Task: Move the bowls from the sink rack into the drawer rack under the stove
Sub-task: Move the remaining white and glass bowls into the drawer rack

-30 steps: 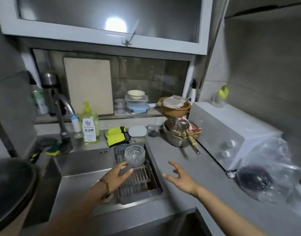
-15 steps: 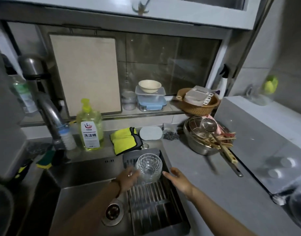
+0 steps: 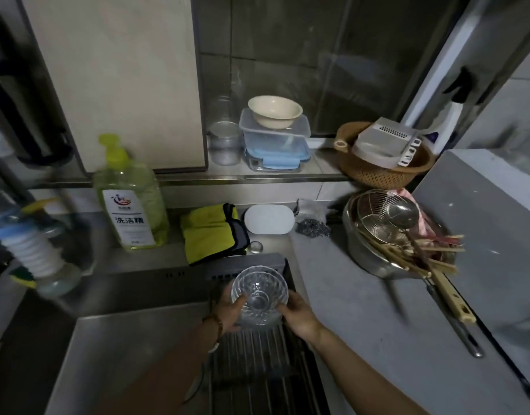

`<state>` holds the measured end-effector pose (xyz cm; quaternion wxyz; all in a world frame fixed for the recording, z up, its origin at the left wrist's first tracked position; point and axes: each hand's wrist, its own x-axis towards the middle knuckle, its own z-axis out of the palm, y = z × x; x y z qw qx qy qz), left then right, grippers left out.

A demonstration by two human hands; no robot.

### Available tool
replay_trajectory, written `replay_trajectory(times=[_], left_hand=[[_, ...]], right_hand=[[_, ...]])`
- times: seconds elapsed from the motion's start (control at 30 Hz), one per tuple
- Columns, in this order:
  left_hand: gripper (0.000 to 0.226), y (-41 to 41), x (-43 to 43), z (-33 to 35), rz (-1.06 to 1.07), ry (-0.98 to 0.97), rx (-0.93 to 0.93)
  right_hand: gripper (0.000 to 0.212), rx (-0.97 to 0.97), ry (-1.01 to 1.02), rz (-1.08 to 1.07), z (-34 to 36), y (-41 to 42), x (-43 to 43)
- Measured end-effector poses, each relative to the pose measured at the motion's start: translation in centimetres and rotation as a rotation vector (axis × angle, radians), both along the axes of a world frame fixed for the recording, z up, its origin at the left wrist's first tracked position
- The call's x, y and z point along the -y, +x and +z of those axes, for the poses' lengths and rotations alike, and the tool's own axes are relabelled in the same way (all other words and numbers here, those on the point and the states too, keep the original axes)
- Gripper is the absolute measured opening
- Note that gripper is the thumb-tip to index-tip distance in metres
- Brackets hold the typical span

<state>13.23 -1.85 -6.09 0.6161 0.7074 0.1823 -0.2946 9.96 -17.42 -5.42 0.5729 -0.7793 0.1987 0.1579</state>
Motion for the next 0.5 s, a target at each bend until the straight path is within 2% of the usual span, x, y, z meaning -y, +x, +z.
replay_trajectory(times=[0.13,0.33,0.5], left_hand=[[0.053,0.3,0.4,-1.3,0.075,-0.068,0.003],[0.055,0.2,0.9,-2.5,0.196,-0.128,0.175],[0.072,-0.9,0.6,-1.4,0.149,-0.218,0.321]], right_hand=[[0.042,0.038,0.04,0.015,-0.3,0.3,-0.2],[0.043,0.117,0.087,0.02,-0.4,0.1,-0.3],[0.048,0.131,0.122,0.026,-0.7,-0.1,-0.2]])
